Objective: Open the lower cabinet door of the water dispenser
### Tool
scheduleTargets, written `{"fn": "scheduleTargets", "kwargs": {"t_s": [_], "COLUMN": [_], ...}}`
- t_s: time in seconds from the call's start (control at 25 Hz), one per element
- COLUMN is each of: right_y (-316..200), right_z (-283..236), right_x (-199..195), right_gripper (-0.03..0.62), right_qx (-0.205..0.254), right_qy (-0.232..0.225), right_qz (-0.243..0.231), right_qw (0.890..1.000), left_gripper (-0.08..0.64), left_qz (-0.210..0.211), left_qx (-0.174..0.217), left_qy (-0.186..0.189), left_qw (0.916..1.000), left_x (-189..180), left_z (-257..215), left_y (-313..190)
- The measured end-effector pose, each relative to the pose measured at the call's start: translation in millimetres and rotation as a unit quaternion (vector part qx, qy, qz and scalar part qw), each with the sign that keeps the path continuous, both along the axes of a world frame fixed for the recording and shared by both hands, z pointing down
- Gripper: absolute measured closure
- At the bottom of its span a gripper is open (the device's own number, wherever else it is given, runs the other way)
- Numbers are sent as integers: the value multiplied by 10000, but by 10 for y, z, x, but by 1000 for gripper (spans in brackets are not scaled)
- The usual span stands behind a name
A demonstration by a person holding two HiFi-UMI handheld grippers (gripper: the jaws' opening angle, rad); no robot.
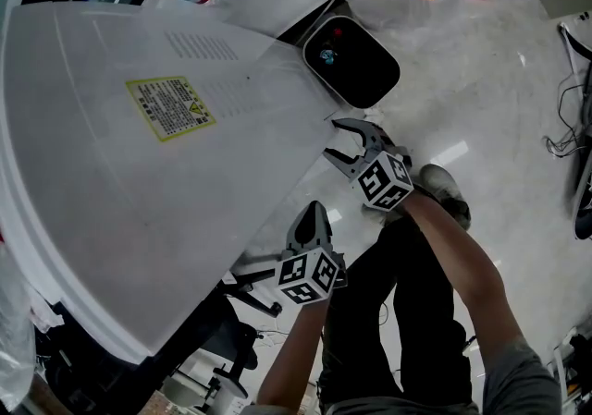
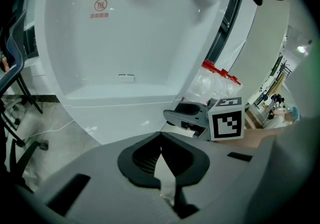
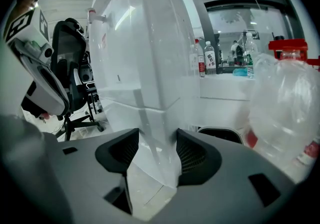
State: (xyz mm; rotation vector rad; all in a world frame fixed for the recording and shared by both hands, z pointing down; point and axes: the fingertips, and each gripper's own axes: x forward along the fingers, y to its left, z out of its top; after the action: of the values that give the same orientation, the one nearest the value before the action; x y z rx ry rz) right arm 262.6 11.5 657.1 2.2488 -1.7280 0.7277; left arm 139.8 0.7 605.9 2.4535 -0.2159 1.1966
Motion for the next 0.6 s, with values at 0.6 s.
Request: {"fn": "scheduleTargets", "kwargs": {"t_s": [0.6], "right_y": [390], "right_z": [13], "right_x": [-635], "right_gripper": [368], "right_qx": [62], "right_qy": [-149], "right_qz": [888], "right_qw": [9959], "left_gripper": [549], "left_qz": [-194], "left_qx": [-2], "left_qy": [1], "left_qw": [9998], "left_x": [-189], "left_z": [-43], "left_y": [97]}}
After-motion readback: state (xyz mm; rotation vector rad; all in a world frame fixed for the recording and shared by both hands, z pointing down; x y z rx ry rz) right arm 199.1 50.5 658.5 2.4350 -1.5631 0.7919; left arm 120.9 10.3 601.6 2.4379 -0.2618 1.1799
